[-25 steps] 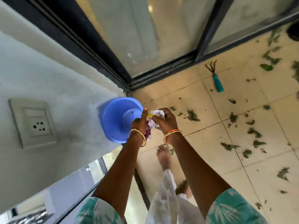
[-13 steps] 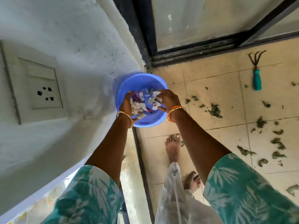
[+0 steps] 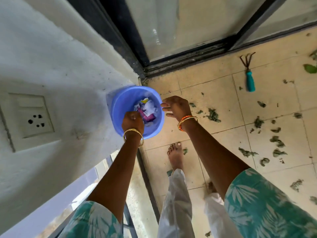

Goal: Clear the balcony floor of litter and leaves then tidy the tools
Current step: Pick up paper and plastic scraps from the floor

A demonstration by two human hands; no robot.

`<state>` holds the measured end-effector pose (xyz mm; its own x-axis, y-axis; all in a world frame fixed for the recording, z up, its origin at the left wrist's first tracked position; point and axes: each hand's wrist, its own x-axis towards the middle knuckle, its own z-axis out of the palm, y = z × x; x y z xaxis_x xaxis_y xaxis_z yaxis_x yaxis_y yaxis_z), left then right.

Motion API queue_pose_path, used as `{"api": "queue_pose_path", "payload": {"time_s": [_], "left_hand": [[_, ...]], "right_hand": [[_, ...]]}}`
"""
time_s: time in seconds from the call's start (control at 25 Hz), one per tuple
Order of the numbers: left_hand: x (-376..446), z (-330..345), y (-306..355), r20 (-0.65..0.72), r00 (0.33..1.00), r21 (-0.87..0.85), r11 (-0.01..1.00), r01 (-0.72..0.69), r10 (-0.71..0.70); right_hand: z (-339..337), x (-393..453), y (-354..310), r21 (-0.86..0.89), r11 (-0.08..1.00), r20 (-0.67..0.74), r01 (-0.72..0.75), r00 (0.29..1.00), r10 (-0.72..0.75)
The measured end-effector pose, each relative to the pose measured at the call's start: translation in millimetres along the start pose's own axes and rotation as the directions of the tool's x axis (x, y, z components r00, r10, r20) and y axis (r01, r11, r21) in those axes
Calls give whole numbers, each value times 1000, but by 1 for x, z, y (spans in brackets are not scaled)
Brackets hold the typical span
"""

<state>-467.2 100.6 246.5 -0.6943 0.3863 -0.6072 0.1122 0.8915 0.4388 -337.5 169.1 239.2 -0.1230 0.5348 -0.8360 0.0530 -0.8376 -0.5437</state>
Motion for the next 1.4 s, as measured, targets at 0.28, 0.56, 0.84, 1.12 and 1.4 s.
{"api": "queue_pose_path", "payload": {"time_s": [0.28,0.56,0.84,1.12,1.4], "left_hand": [[-109,86,71,354,872,108,912,-396,337],[-264,209,120,605,695,362,643,-675,389],[-437,373,115,813,469,338,376,-863,345],[-524,480,148,873,353,371,12,-928,335],[-535,566,195,887,363,394,-61,-917,285]], "right_hand": [[-160,-53,2,-390,903,-270,179,916,-297],[-386,-137,37,-296,948,-661,116,691,-291],[-579,-207,92,-175,980,-781,97,592,-198],[-706,-218,123,-98,986,-888,133,435,-147],[-798,-187,109,-176,983,-842,51,509,-177]]}}
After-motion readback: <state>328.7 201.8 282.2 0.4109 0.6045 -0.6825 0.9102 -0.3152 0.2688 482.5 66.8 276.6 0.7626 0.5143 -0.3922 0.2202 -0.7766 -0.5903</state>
